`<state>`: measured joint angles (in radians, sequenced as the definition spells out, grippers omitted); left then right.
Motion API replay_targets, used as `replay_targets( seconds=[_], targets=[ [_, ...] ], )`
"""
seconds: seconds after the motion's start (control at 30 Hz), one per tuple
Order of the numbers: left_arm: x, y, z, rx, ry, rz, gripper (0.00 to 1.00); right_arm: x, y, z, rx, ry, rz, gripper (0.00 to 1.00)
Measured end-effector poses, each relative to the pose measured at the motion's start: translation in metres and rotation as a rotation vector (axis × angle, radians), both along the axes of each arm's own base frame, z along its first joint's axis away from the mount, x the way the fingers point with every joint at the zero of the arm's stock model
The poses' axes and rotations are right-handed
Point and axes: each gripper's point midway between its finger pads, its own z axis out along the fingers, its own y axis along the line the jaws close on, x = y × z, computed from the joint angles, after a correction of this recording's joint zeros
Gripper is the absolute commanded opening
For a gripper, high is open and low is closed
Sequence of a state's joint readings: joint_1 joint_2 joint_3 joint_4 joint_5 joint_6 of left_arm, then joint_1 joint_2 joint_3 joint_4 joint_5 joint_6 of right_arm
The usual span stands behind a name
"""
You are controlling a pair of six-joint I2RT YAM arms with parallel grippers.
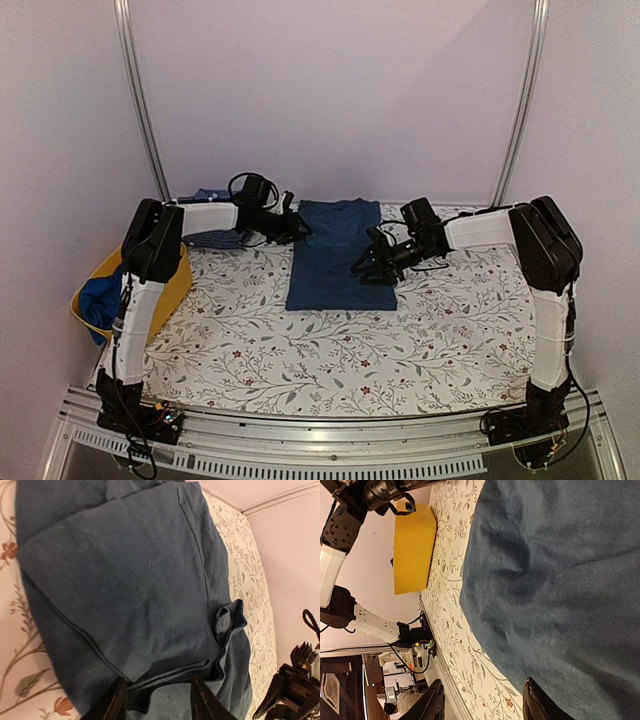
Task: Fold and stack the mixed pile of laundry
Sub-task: Smooth out the 2/3-rectangle-folded T-shirt at the center of the board, then move the 2/3-rectangle-folded T-shirt to the center of the board.
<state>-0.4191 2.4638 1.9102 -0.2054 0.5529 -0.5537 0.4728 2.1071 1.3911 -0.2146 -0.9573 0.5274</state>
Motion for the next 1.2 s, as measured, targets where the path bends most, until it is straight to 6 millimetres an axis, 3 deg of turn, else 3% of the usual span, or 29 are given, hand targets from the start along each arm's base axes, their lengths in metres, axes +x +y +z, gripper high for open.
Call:
replay_targets(
  seconds=[0.07, 0.13, 0.23, 0.37, 0.43, 0.5, 0.57, 0.67, 0.77, 0.97, 1.07, 1.2],
  targets=[
    [0.004, 0.011, 0.011, 0.0, -0.014, 0.013, 0.44, -0.001, 0.0, -0.001, 0.002, 0.003, 0.002, 0.51],
    [-0.011, 0.021, 0.02, -0.004, -0.005, 0.01, 0.44, -0.003, -0.001, -0.004, 0.003, 0.011, 0.002, 0.51],
    [-0.067, 0.02, 0.035, -0.03, 0.044, -0.05, 0.44, -0.011, -0.002, -0.011, 0.007, 0.041, 0.006, 0.51],
    [-0.134, -0.021, 0.057, -0.116, 0.05, -0.191, 0.44, -0.018, 0.005, -0.011, 0.023, 0.061, 0.014, 0.5],
    [-0.16, -0.041, 0.056, -0.155, 0.061, -0.25, 0.43, -0.022, 0.012, -0.008, 0.049, 0.054, 0.029, 0.49],
    [-0.188, -0.059, 0.045, -0.188, 0.101, -0.303, 0.43, -0.026, 0.013, -0.011, 0.056, 0.059, 0.033, 0.49],
    [-0.205, -0.063, 0.027, -0.199, 0.146, -0.315, 0.43, -0.034, 0.01, -0.021, 0.054, 0.087, 0.035, 0.48],
    [-0.219, -0.05, -0.009, -0.191, 0.238, -0.275, 0.42, -0.048, -0.003, -0.051, 0.028, 0.154, 0.025, 0.47],
    [-0.23, -0.035, -0.028, -0.202, 0.289, -0.246, 0.42, -0.054, -0.014, -0.059, 0.059, 0.178, 0.034, 0.46],
    [-0.252, -0.011, -0.024, -0.19, 0.301, -0.199, 0.42, -0.067, -0.031, -0.053, 0.044, 0.186, 0.026, 0.47],
    [-0.259, 0.002, -0.012, -0.175, 0.286, -0.166, 0.4, -0.071, -0.041, -0.033, 0.025, 0.169, 0.0, 0.46],
    [-0.247, 0.024, 0.011, -0.159, 0.231, -0.078, 0.38, -0.057, -0.06, 0.003, 0.013, 0.061, -0.063, 0.44]
  ],
)
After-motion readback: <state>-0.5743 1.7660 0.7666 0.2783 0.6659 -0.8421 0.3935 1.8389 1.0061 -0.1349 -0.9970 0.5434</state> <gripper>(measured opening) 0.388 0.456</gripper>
